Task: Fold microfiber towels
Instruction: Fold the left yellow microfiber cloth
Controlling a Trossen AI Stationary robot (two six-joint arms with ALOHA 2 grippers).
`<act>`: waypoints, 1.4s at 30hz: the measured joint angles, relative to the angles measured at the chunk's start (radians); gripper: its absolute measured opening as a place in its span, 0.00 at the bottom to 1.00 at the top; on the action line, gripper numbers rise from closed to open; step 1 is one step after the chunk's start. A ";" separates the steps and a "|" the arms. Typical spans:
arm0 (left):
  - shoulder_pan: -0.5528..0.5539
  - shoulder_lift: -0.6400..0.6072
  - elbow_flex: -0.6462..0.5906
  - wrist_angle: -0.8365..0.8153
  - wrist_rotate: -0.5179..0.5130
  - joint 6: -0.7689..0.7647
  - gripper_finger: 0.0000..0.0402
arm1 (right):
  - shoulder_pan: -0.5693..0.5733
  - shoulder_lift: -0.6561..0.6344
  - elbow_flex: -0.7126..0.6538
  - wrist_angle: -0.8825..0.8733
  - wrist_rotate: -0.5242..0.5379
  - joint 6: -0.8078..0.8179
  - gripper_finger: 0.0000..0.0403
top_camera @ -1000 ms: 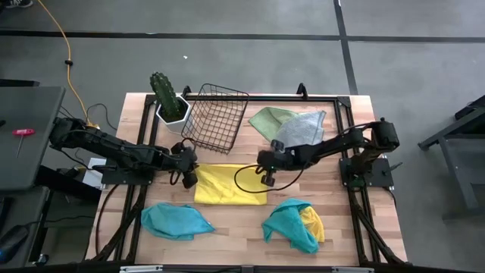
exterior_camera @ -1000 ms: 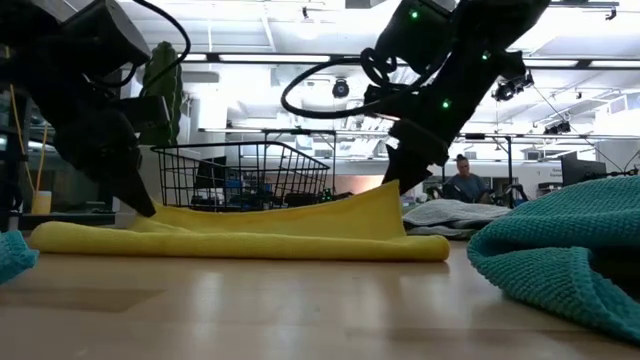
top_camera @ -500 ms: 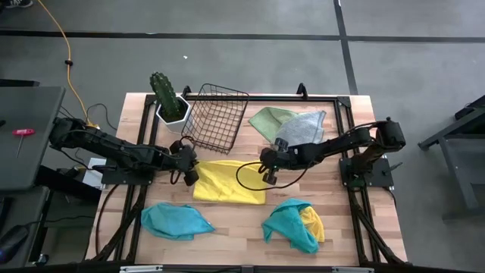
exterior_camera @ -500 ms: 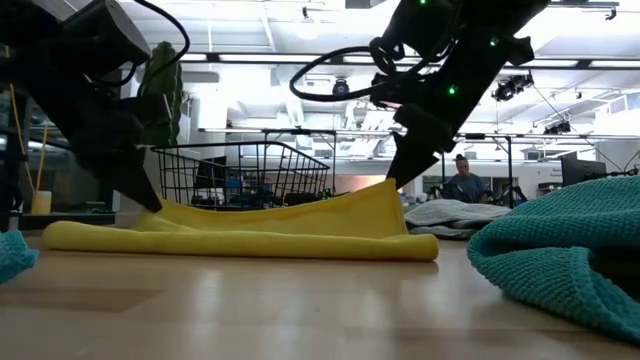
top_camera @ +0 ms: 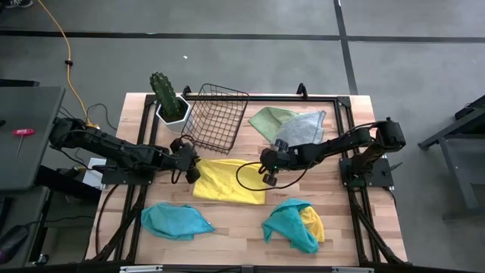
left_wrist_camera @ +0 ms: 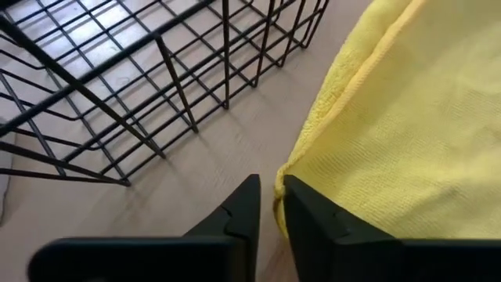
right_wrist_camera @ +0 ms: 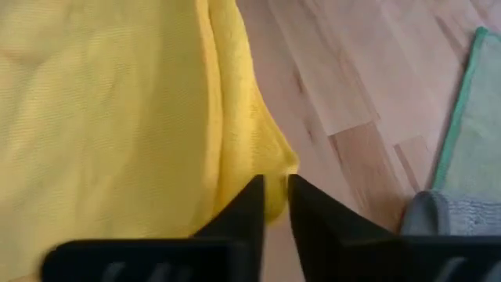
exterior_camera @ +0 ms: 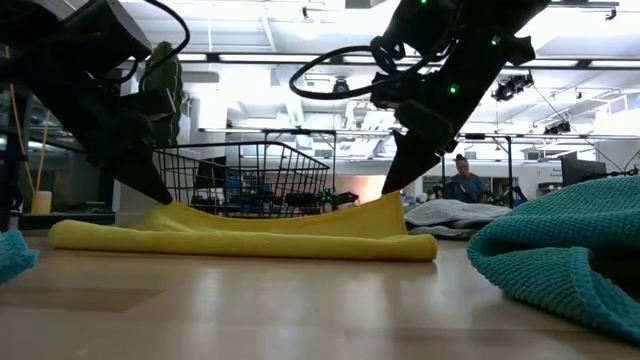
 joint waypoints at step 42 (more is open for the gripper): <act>-0.139 0.125 -0.256 0.598 0.197 -0.029 0.18 | 0.050 0.116 -0.224 0.608 0.043 0.036 0.01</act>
